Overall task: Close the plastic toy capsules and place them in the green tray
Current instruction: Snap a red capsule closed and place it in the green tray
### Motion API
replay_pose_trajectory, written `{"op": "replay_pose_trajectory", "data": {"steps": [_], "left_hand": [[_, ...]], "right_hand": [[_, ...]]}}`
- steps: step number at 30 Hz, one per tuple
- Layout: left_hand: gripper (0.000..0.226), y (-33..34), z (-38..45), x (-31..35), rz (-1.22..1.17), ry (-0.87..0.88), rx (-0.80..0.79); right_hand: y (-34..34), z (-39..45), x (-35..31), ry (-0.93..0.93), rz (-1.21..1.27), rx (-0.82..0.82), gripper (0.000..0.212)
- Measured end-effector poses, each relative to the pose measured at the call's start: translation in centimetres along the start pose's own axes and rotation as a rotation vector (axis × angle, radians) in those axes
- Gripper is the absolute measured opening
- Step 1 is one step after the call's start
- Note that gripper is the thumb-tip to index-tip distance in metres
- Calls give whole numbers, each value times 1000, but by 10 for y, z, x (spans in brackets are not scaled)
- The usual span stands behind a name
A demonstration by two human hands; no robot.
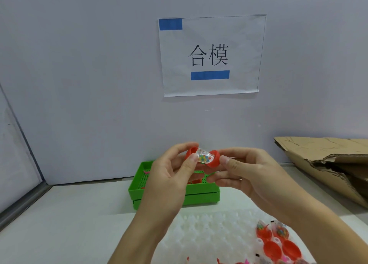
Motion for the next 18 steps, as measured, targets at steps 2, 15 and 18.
{"op": "replay_pose_trajectory", "data": {"steps": [2, 15, 18], "left_hand": [[20, -1, 1, -4, 23, -32, -19], [15, -6, 4, -21, 301, 96, -58], [18, -5, 12, -38, 292, 10, -68]], "right_hand": [[-1, 1, 2, 22, 21, 8, 34], [8, 2, 30, 34, 13, 92, 20], [5, 7, 38, 108, -7, 113, 20]]}}
Point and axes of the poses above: each hand's wrist, its own z-axis towards the middle knuckle, its own y-axis out of the palm, x = y × z, the point moved 5 cm from there along z, towards the middle knuckle, and after that the axes turned 14 degrees about x, right-handed, at the moved point
